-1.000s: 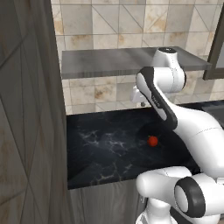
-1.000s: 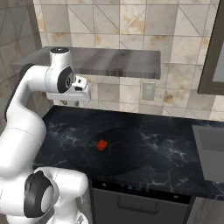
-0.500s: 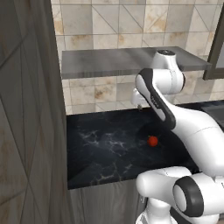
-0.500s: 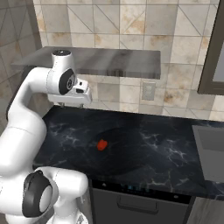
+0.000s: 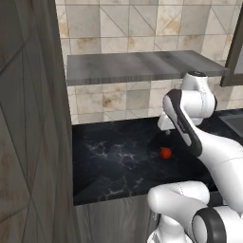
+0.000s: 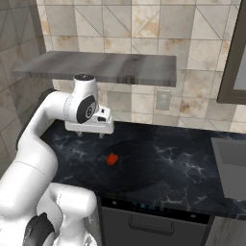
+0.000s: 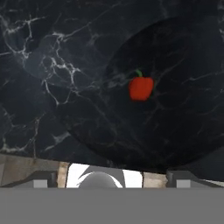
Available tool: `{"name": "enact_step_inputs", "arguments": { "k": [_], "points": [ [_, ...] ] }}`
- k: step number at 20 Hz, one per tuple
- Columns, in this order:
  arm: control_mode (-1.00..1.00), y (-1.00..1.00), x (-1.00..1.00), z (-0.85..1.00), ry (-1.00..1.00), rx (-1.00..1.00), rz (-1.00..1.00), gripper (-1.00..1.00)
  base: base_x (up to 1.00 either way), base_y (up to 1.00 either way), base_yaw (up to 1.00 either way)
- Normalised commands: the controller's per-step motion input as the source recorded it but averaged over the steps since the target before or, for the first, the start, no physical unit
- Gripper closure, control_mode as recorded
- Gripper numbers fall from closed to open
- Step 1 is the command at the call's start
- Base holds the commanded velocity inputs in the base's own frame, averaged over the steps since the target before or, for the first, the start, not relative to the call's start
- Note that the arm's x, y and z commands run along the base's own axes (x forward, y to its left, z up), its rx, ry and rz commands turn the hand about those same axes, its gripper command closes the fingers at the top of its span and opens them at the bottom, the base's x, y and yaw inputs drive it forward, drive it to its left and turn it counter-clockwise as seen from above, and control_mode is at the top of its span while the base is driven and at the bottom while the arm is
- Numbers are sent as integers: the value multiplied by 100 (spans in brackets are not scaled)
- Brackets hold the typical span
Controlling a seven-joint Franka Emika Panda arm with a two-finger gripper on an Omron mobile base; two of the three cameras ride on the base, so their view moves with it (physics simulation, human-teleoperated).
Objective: Pick the bell pepper from the counter and place it in the cabinet.
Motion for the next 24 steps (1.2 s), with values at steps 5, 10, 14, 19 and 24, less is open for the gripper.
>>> {"name": "enact_step_inputs", "arguments": {
  "k": [5,10,14,19,24],
  "points": [
    [-100,-25,0,-43,3,0,-4,-100,0,0,0],
    [-100,-7,16,-36,0,0,-3,-100,0,0,0],
    [-100,0,21,-31,0,0,-2,-100,0,0,0],
    [-100,-2,31,-30,0,0,-2,-100,0,0,0],
    [-100,-11,34,-26,2,0,-1,-100,0,0,0]
  ]
}}
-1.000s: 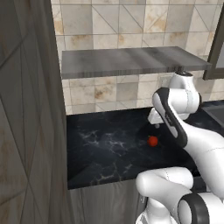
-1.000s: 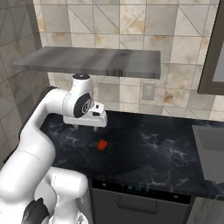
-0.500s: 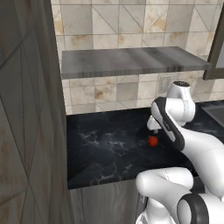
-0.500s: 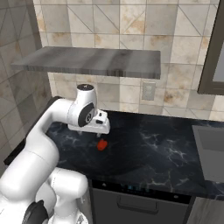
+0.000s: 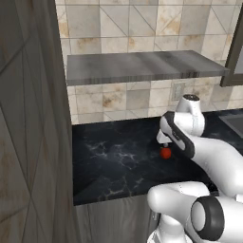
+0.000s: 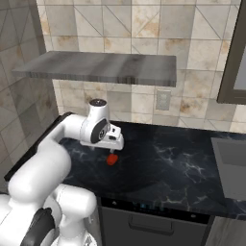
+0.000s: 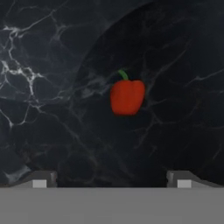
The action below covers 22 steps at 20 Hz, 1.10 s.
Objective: Pick the bell pepper from the counter and place it in the cabinet.
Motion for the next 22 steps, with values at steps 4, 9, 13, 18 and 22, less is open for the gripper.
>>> {"name": "enact_step_inputs", "arguments": {
  "k": [4,9,13,18,22],
  "points": [
    [-100,-17,36,-30,2,0,-2,-100,0,0,0],
    [-100,-9,34,-30,1,0,-2,-100,0,0,0],
    [-100,-2,29,-32,1,0,-1,-100,0,0,0],
    [-100,0,25,-30,2,0,0,-100,0,0,0],
    [-100,0,16,-29,2,0,0,-100,0,0,0]
  ]
}}
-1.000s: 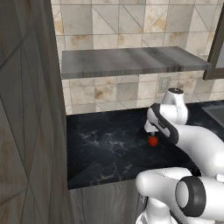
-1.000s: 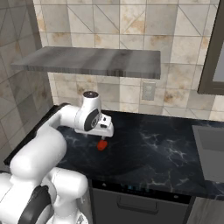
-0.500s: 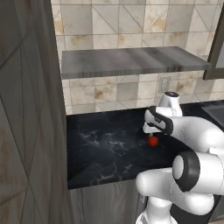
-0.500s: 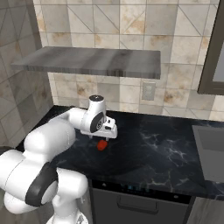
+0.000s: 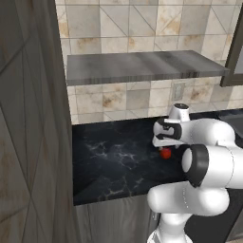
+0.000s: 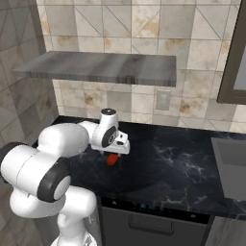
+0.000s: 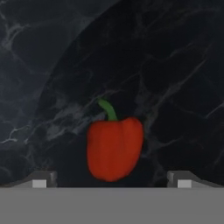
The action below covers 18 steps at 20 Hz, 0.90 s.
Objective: Pick the bell pepper from the counter and place it in the cabinet.
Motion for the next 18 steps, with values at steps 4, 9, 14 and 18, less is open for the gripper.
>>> {"name": "enact_step_inputs", "arguments": {
  "k": [4,9,14,18],
  "points": [
    [-100,0,10,-27,1,0,0,-100,0,0,0],
    [-100,0,0,-27,0,0,0,-100,0,0,0],
    [-100,0,0,-28,1,0,0,-100,0,0,0],
    [-100,0,0,-28,0,0,0,-100,0,0,0]
  ]
}}
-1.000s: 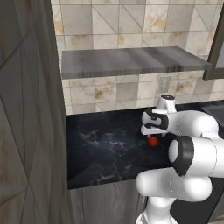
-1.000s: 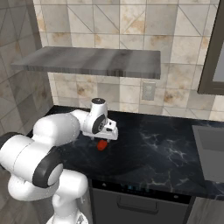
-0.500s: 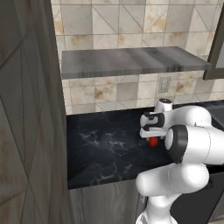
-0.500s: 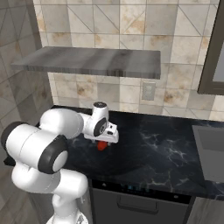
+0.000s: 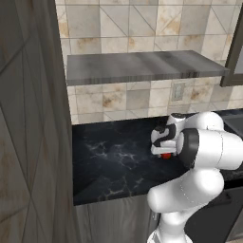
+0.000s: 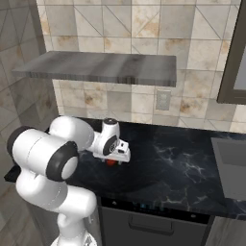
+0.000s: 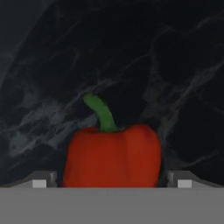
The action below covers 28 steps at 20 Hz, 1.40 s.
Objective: Pick the bell pepper from the counter and place it in the cabinet.
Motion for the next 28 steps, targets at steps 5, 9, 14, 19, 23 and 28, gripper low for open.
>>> {"name": "enact_step_inputs", "arguments": {
  "k": [5,9,14,19,23,28],
  "points": [
    [-100,0,-1,-20,1,0,0,100,0,0,0],
    [-100,0,-5,-4,6,0,1,100,0,0,0],
    [-100,10,-29,28,-3,-1,1,100,0,0,0],
    [-100,1,-72,92,-19,0,0,100,0,0,0],
    [-100,0,-53,100,-8,2,0,100,0,0,0],
    [-100,0,-59,100,-6,1,0,100,0,0,0]
  ]
}}
